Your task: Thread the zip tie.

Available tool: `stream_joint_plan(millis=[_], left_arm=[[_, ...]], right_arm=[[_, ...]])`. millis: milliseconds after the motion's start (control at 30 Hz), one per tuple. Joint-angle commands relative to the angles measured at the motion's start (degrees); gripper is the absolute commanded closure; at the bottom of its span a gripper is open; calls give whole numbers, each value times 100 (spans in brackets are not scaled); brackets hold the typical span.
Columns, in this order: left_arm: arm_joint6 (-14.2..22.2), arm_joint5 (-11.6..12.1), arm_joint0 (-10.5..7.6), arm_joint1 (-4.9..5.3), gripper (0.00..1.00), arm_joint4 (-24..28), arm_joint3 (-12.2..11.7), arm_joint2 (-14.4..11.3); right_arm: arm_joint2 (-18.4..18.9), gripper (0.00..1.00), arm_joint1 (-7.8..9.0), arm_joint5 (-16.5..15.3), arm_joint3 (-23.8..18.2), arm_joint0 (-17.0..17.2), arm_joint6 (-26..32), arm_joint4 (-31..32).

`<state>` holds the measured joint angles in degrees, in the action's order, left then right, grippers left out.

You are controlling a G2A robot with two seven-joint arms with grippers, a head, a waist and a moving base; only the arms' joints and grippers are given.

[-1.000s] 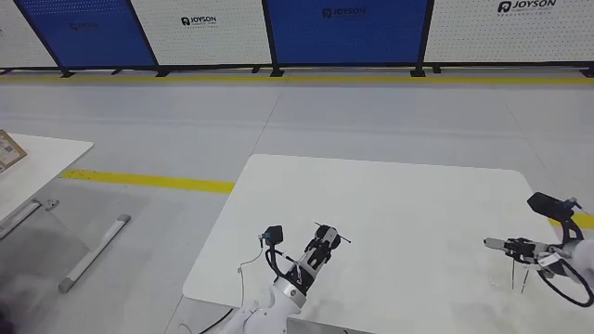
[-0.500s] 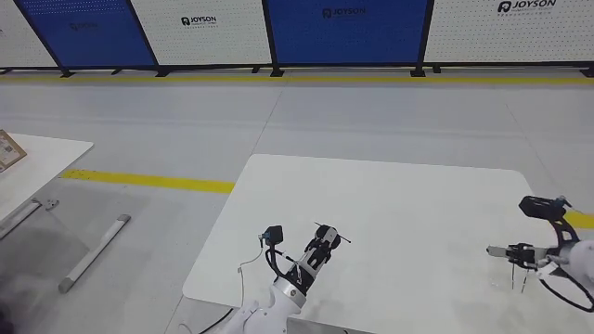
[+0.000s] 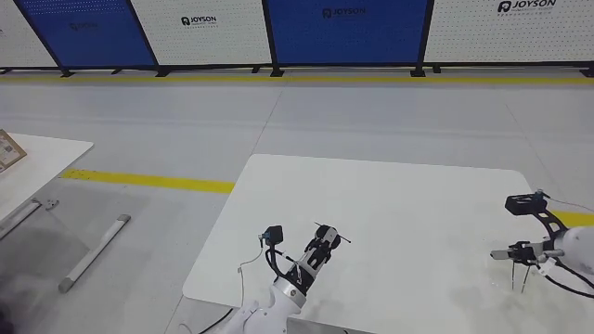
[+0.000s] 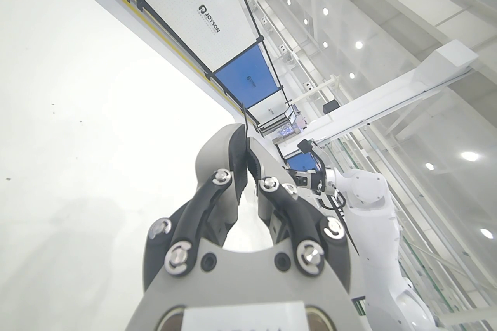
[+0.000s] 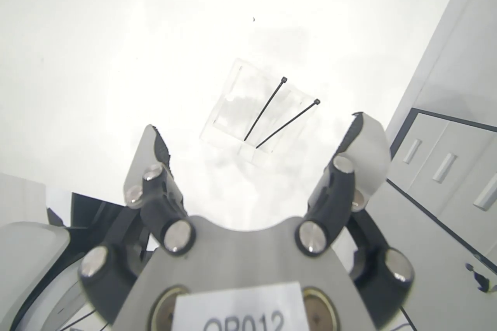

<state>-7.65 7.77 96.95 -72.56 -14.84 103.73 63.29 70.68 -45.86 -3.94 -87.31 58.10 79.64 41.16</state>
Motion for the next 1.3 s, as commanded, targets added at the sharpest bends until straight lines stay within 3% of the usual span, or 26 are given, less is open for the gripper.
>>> stream_joint_plan(millis=[0,400,500,633,667,767,1067,1133,1267], left_arm=[[0,0,0,0,100,0,0,0],[0,0,0,0,100,0,0,0],[0,0,0,0,100,0,0,0],[0,0,0,0,100,0,0,0],[0,0,0,0,100,0,0,0],[0,0,0,0,100,0,0,0],[0,0,0,0,100,0,0,0],[0,0,0,0,100,0,0,0],[0,0,0,0,100,0,0,0]], right_arm=[[-1,0,0,0,0,-1,0,0],[3,0,7,-47,10,70,-78,57],[31,0,57,130,-69,154,0,184],[-12,0,158,356,-30,175,0,-169],[-29,0,199,285,-46,171,0,-408],[16,0,366,-374,190,132,0,-1258],[16,0,366,-374,190,132,0,-1258],[23,0,361,-289,231,185,-124,-1290],[93,0,391,375,384,154,0,-1620]])
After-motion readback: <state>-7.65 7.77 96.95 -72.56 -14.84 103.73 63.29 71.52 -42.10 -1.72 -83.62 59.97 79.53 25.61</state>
